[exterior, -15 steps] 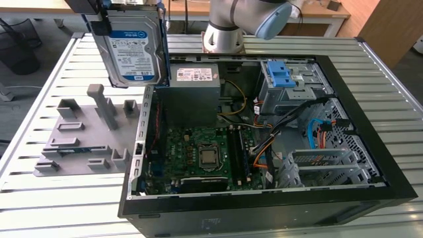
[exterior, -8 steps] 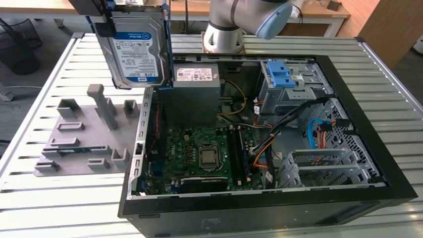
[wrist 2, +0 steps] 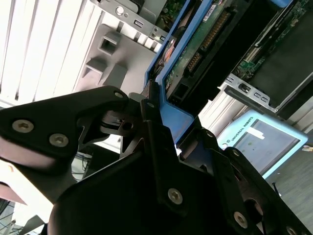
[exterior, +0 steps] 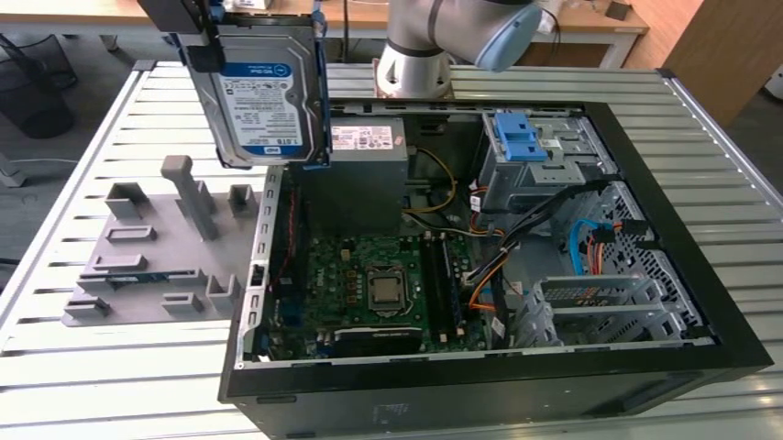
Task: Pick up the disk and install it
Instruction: 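Pick up the disk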
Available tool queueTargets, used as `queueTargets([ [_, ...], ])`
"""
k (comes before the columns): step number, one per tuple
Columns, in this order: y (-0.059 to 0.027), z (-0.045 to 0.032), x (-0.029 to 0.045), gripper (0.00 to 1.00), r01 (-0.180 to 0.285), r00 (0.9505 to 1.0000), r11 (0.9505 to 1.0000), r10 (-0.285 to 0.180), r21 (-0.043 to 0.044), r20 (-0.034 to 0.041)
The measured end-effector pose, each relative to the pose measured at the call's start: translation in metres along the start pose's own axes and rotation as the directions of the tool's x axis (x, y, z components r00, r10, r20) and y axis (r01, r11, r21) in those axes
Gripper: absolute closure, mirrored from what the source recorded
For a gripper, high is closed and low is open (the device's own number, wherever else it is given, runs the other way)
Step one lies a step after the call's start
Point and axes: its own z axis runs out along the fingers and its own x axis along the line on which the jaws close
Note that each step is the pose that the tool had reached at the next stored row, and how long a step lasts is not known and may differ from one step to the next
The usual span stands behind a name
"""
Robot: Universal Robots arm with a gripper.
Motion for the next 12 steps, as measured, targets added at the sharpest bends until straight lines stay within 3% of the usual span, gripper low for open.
queueTargets([
  [12,-0.0146,0.0001,0.0072,0.64,-0.004,1.0,1.0,0.004,0.0,0.0],
])
